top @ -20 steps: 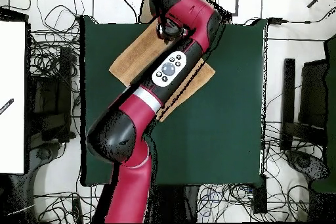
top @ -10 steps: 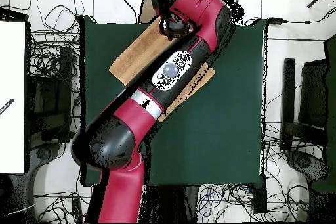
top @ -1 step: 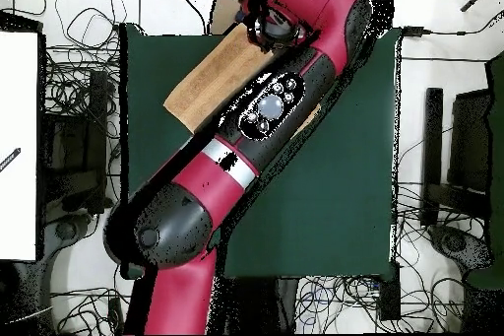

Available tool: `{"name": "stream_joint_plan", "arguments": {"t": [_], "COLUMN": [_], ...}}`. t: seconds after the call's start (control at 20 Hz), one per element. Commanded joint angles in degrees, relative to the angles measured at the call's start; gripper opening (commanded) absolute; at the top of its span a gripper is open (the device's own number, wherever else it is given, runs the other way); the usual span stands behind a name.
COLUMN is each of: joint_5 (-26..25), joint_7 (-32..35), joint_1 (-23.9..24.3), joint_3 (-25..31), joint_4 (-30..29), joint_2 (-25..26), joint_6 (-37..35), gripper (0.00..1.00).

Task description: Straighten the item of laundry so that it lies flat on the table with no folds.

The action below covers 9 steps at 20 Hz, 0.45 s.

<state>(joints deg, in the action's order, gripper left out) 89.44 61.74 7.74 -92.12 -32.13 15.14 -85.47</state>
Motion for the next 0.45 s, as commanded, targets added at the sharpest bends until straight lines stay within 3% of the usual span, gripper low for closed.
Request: {"name": "stream_joint_plan", "arguments": {"t": [0.05,0.45], "joint_5": [-5.9,-8.6], "joint_7": [7.9,9.6], "joint_1": [0.7,-0.9], "joint_3": [7.1,11.7], "joint_4": [8.7,7.3], "joint_2": [-0.3,-0.5], "joint_6": [-2.4,0.6], "gripper": [1.00,1.00]}}
